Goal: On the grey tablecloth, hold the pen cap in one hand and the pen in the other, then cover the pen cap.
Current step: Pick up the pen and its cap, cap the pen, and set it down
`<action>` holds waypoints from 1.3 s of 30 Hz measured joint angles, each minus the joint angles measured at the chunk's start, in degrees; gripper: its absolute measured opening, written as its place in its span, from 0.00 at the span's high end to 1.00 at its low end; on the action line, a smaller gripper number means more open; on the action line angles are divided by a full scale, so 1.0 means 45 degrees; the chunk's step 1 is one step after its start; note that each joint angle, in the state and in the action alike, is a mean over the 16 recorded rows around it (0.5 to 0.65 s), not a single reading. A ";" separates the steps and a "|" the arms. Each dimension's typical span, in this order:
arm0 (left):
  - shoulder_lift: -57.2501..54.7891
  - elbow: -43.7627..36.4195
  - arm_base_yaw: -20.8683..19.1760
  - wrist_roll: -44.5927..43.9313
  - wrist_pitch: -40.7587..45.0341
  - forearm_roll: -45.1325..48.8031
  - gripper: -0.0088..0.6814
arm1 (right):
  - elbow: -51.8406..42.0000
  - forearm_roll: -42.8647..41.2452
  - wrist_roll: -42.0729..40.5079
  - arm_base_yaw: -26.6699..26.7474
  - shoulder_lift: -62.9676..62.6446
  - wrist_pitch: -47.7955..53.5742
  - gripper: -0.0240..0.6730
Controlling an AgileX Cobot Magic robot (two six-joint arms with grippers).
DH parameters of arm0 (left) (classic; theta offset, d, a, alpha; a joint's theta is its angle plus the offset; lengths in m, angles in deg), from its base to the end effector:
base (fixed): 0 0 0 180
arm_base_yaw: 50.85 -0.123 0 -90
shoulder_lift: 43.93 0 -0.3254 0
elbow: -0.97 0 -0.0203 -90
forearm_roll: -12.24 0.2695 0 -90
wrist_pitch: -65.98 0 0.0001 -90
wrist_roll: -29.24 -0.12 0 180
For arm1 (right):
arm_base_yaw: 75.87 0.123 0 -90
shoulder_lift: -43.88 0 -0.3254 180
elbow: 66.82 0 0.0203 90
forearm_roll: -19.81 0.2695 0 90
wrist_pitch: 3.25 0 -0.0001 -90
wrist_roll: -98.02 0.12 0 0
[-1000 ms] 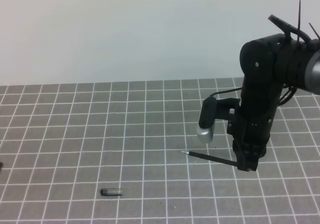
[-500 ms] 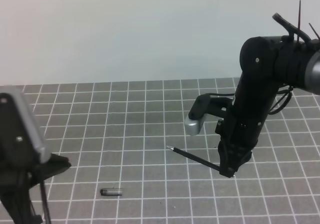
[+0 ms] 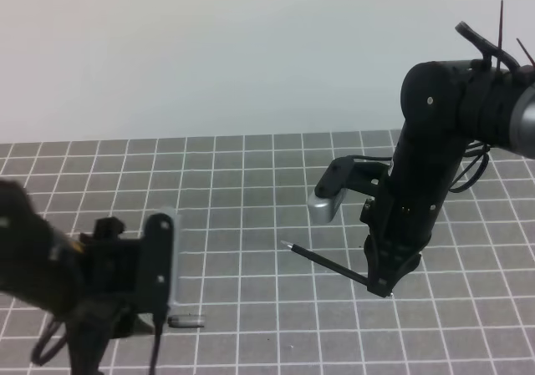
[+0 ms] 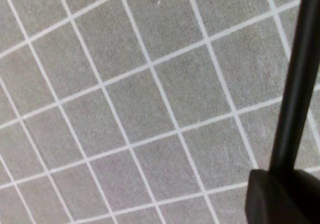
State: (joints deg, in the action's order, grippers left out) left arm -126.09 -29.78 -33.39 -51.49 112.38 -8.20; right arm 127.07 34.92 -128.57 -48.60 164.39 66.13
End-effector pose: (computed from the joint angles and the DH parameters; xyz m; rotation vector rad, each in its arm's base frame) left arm 0.2353 -0.1058 0.2519 1.8395 1.9482 -0.0926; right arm 0.3765 0.2270 0.2297 -1.7054 2.4810 0.3553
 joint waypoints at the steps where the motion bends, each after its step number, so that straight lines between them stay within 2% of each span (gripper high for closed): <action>1: -0.0269 0.0025 0.0147 0.0088 -0.0121 0.0348 0.58 | 0.0000 0.0000 0.0002 0.0000 0.0000 0.0000 0.96; 6: -0.1427 0.0097 0.0611 0.0519 -0.0840 0.1860 0.38 | 0.0000 0.0009 0.0013 0.0000 0.0000 0.0000 0.95; 10: -0.2147 0.0103 0.0743 0.0814 -0.1546 0.2722 0.29 | 0.0000 0.0019 0.0020 0.0000 0.0000 0.0000 0.95; 23: -0.3367 0.0103 0.1008 0.0457 -0.3146 0.3297 0.28 | 0.0000 0.0076 -0.0015 0.0000 0.0000 -0.0082 0.96; 39: -0.4081 0.0103 0.1316 0.0514 -0.3306 0.2878 0.28 | 0.0000 0.0410 -0.0025 0.0000 -0.0015 -0.0082 0.96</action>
State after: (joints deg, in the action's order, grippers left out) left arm -144.46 -29.32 -27.47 -49.18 97.51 4.75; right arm 127.07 36.77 -128.68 -48.60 164.32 65.76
